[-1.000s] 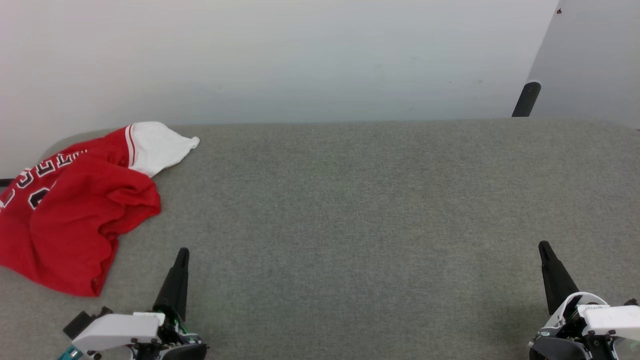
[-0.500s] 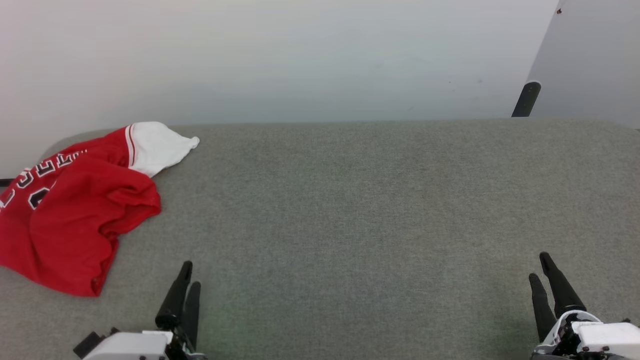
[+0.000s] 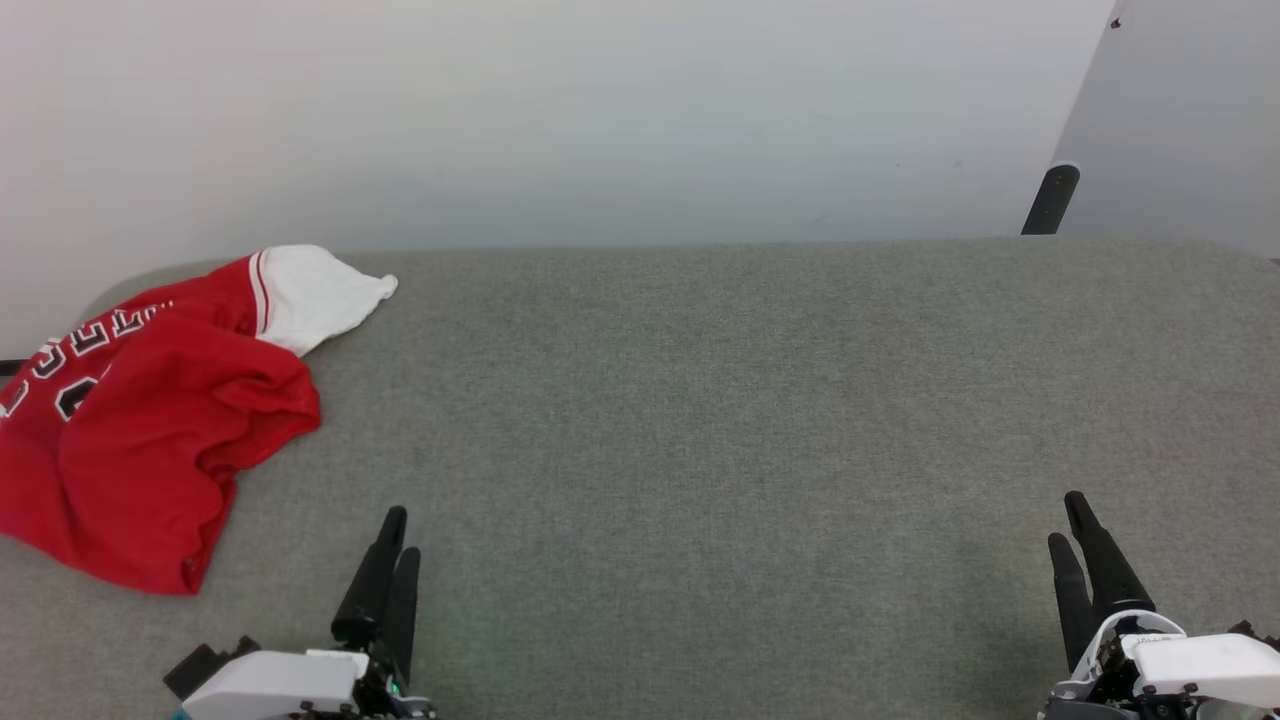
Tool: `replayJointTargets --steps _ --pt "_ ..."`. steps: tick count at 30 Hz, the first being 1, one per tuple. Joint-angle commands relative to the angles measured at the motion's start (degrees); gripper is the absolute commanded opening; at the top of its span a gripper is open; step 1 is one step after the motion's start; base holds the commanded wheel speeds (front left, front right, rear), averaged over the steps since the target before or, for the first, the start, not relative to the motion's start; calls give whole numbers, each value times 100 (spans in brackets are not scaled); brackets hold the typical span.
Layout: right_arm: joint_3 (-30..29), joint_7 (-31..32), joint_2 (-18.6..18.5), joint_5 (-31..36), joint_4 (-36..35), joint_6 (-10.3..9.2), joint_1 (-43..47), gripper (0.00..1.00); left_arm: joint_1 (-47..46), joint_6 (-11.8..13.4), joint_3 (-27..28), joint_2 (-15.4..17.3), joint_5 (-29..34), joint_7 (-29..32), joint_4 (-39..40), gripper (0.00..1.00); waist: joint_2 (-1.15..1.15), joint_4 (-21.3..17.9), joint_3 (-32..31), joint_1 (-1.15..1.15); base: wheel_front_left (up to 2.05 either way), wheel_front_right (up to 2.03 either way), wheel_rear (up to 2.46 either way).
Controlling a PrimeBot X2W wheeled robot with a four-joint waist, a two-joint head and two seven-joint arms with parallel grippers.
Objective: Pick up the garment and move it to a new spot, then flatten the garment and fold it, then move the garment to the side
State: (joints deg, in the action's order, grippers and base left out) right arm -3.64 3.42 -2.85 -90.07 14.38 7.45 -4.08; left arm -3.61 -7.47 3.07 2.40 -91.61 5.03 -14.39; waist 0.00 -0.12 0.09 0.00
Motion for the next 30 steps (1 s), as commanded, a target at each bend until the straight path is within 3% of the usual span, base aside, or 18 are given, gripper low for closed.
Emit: replayJointTargets --steps 1,14,30 --pt "46 -53 -58 109 -118 2 -118 100 -160 -1 -43 58 92 -24 120 100 0 -1 -1 0 0 0 0" --pt "384 -441 -247 1007 -134 2 -170 100 -231 28 -433 264 886 -448 184 100 0 -3 -15 0 0 0 0" --pt "496 -805 -286 3399 -34 3 -223 100 -363 420 -914 635 3000 -966 271 100 0 4 -43 0 0 0 0"
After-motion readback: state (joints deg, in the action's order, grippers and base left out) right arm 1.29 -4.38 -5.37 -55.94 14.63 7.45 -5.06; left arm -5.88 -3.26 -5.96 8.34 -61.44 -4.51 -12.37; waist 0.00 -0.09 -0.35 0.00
